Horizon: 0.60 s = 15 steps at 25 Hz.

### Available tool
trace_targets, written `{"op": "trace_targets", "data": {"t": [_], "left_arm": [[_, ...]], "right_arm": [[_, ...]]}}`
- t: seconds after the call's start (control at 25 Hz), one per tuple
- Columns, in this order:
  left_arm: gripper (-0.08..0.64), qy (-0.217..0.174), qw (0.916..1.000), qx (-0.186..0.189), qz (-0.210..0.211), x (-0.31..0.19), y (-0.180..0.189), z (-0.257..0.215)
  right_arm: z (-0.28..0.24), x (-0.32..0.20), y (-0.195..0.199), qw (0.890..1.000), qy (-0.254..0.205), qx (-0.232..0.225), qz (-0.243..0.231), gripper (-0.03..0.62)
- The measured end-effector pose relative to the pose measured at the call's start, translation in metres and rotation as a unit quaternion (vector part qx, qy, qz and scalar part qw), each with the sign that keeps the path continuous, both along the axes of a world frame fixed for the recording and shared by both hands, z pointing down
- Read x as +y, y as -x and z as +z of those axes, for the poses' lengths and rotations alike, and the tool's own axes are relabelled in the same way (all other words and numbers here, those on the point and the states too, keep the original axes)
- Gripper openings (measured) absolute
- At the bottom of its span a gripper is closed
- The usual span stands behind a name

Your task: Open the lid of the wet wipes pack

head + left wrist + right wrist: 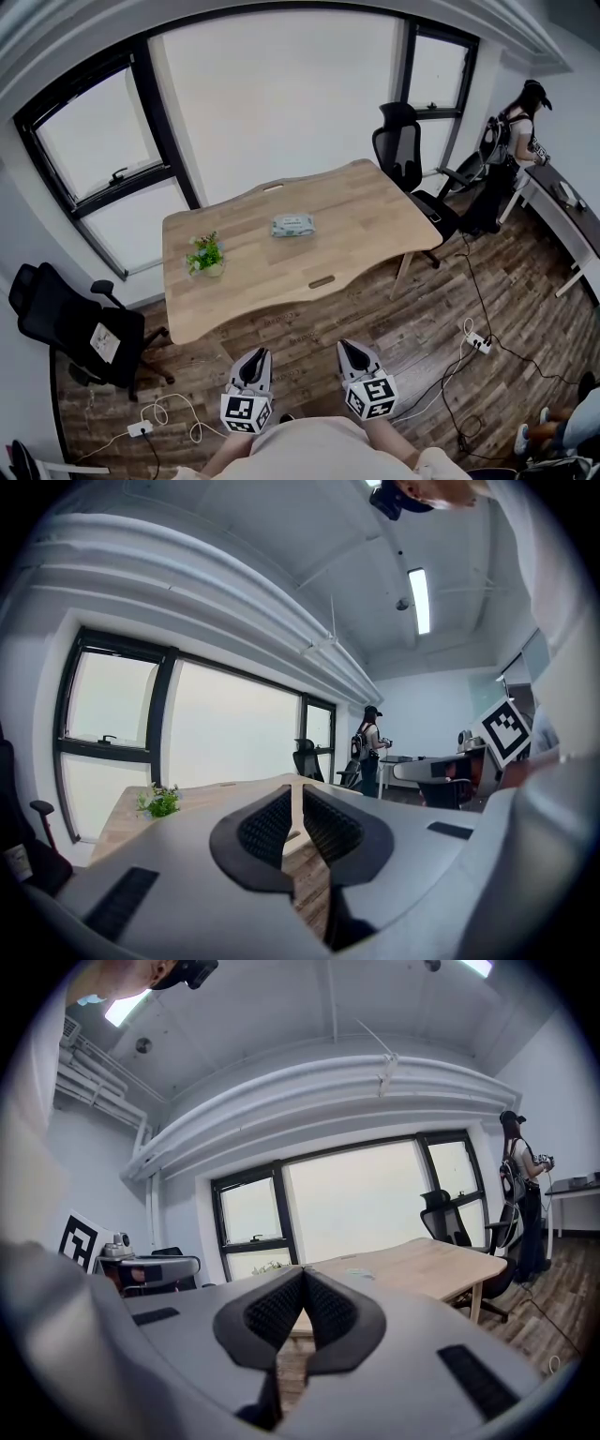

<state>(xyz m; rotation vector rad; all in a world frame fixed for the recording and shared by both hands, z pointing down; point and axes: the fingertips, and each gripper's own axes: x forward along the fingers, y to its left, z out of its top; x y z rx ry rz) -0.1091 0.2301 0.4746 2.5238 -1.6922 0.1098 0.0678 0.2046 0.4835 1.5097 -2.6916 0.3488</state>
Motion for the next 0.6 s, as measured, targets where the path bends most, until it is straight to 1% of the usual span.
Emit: {"op": "trace_targets", "data": {"t": [0.04, 0.08, 0.12, 0.28, 0.4, 0.48, 0.6], "left_arm": [[0.03, -0.001, 1.0, -0.002, -0.002, 0.0, 0.0006, -0.0001], [0.063, -0.003, 1.0, -0.003, -0.004, -0.0001, 0.001, -0.0003], [0.127, -0.004, 1.0, -0.003, -0.006, -0.0001, 0.0016, -0.0003], [0.201, -0.009, 0.9999, 0.003, -0.012, 0.0005, 0.0057, 0.0002], [0.272, -0.012, 0.9999, 0.0, -0.009, 0.0021, 0.0061, 0.0005], [0.287, -0.014, 0.9999, -0.004, -0.007, 0.0017, 0.0059, 0.0004], [0.288, -0.008, 0.9999, -0.001, -0.007, 0.0014, 0.0068, 0.0021]], "right_arm": [[0.0001, -0.0001, -0.0001, 1.0, 0.0, 0.0, 0.0, 0.008], [0.0005, -0.0002, -0.0004, 1.0, 0.0, 0.0, 0.0, 0.008], [0.001, -0.0002, -0.0008, 1.0, 0.0, -0.001, 0.001, 0.008], [0.0032, -0.0002, 0.0003, 1.0, 0.002, -0.001, 0.002, 0.008], [0.004, 0.0015, 0.0025, 1.0, 0.004, -0.001, 0.001, 0.008], [0.0043, 0.0017, 0.0041, 1.0, 0.005, -0.002, 0.0, 0.008], [0.0036, 0.0027, 0.0051, 1.0, 0.005, -0.002, 0.0, 0.008]]}}
